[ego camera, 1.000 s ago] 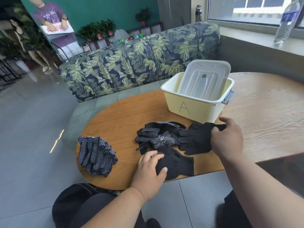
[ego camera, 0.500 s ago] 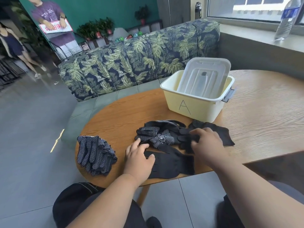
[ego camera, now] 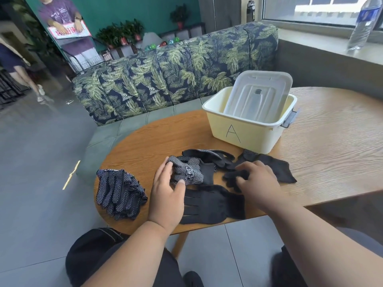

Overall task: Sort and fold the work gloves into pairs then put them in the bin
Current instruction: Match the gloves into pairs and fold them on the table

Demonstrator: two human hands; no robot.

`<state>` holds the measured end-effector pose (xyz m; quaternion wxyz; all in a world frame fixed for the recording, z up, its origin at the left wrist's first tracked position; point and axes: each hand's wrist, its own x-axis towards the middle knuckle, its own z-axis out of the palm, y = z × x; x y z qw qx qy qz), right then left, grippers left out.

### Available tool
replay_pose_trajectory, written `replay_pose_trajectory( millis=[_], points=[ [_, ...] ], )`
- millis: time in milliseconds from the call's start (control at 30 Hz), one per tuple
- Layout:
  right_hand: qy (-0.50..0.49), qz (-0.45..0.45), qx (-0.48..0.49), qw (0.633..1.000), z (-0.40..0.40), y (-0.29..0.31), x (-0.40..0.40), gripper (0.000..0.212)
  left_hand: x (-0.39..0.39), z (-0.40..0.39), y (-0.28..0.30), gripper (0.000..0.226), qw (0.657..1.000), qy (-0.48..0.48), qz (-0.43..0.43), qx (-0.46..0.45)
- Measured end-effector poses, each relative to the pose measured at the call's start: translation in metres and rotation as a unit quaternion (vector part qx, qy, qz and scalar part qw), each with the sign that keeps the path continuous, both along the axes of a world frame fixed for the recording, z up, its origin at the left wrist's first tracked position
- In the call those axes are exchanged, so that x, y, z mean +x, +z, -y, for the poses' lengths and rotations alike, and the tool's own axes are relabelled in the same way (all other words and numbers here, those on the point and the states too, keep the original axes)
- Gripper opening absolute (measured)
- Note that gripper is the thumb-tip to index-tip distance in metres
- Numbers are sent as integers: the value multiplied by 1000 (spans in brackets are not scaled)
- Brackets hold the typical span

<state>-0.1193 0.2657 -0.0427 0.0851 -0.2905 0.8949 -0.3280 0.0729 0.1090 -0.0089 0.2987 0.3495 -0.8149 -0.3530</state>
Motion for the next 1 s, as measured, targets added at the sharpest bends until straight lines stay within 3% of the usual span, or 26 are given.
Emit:
replay_pose_trajectory(
  millis=[100,300,533,700,900,1000],
  points=[
    [-2,1,0,1000,0,1,0,31,0,0,19,53,989,17,-110,98],
    [29,-3,-55,998,0,5,6,24,0,0,46,38,955,19,-223,196],
    [134,145,-131,972,1,14,27,21,-2,-9,46,27,915,1,-300,270],
    [179,330,-153,914,7,21,37,38,-4,-13,50,26,890,3,-325,319],
    [220,364,-177,888,20,20,52,16,8,-5,41,24,899,43,-310,305],
    [197,449,-232,840,27,23,59,16,18,2,39,22,921,66,-288,255]
  ],
)
